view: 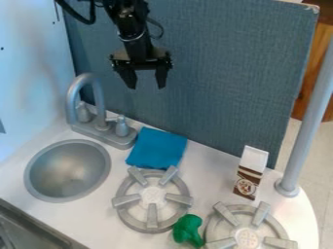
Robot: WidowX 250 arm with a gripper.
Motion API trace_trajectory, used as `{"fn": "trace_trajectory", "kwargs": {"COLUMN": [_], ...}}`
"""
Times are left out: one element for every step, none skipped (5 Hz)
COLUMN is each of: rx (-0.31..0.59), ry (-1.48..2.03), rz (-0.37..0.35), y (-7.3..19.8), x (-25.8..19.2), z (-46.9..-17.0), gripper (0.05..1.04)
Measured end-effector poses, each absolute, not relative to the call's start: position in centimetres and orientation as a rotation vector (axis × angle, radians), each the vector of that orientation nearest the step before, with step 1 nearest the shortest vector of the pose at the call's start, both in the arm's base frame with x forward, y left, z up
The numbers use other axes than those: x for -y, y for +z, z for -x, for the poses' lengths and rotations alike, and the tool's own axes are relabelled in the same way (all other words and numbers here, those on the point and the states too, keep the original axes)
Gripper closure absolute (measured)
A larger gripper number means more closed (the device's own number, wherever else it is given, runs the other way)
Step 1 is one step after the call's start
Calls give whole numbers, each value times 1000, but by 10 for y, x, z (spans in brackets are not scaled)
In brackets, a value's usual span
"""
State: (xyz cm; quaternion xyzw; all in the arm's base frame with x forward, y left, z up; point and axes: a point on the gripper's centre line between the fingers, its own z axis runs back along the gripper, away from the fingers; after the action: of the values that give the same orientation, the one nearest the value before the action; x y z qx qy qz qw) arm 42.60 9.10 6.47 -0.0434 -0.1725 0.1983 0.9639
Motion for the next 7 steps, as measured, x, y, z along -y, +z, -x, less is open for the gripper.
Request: {"fn": "trace_trajectory", "kwargs": {"rx": [304,290,284,166,173,148,141], "ry": [402,403,402,319,217,130,41], "rz": [89,89,90,47,14,-24,-34], "y": [47,42,40,8,9,-6,-14], "x": [-89,-89,-88,-56,-16,4,23], "z": [-422,-420,-419,-388,-361,-323,-294], "gripper": [83,83,83,83,83,83,83]}}
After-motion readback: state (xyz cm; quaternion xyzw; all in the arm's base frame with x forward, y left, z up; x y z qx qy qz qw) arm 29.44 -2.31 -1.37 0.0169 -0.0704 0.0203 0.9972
